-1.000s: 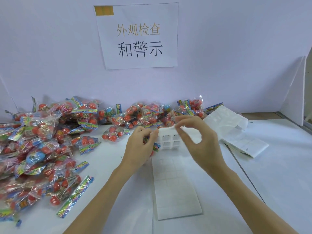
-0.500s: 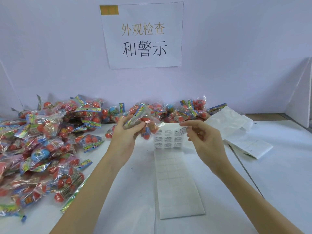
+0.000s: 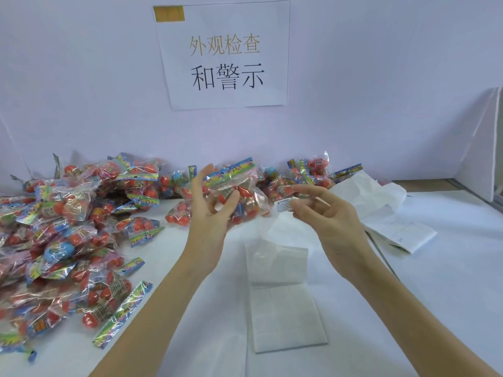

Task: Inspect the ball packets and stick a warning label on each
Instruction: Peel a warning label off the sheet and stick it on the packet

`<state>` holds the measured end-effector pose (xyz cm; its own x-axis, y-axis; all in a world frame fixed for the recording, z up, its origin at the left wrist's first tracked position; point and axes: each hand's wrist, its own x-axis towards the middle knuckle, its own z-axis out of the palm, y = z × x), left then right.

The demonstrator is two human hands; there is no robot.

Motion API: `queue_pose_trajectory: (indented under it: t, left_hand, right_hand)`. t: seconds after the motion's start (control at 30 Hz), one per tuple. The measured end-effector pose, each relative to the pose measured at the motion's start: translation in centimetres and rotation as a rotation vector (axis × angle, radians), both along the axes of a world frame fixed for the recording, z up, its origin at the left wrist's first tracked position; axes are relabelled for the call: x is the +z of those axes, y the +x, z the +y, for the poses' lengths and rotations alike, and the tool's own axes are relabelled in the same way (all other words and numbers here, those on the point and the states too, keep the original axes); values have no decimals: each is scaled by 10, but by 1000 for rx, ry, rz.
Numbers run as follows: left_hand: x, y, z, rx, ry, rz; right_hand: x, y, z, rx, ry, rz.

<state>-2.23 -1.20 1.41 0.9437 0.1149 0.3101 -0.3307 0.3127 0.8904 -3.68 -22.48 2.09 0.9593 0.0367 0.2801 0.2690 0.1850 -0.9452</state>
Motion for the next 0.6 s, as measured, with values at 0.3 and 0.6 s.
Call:
queue_pose_trajectory:
  t: [0.3,0.6]
  left_hand:
    - [-10,-7,-19,-103,76,23]
    - [-13,-8,-23,-147,55,-8]
  right_hand:
    - [-11,-2,8,-49,-67,50]
    - [-13,0,10,-75,-72,61]
